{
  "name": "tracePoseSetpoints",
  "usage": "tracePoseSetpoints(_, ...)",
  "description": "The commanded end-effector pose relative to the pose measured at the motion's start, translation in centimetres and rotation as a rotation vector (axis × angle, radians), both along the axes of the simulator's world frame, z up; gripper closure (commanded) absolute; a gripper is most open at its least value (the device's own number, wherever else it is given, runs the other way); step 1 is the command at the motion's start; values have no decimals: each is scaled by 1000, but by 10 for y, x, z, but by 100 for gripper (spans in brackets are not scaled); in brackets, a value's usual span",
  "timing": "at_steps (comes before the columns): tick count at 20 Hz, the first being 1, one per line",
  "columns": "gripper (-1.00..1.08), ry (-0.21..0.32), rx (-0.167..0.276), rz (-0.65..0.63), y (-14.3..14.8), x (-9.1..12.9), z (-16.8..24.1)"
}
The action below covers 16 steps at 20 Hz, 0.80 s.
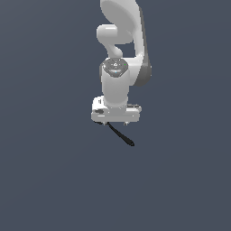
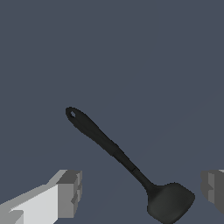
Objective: Pick up the object and move it to a goal position.
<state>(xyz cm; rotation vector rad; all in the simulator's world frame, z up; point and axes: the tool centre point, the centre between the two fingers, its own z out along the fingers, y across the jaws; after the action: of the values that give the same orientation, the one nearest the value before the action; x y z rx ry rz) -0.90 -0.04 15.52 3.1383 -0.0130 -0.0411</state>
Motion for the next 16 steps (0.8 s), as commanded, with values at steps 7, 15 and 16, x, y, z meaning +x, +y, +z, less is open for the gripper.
tracePoseSetpoints(7, -92, -5, 6, -33, -7, 5, 9)
tracePoseSetpoints(15, -92, -7, 7, -35, -9, 5, 11)
tracePoseSetpoints(16, -92, -7, 7, -28, -9, 5, 10)
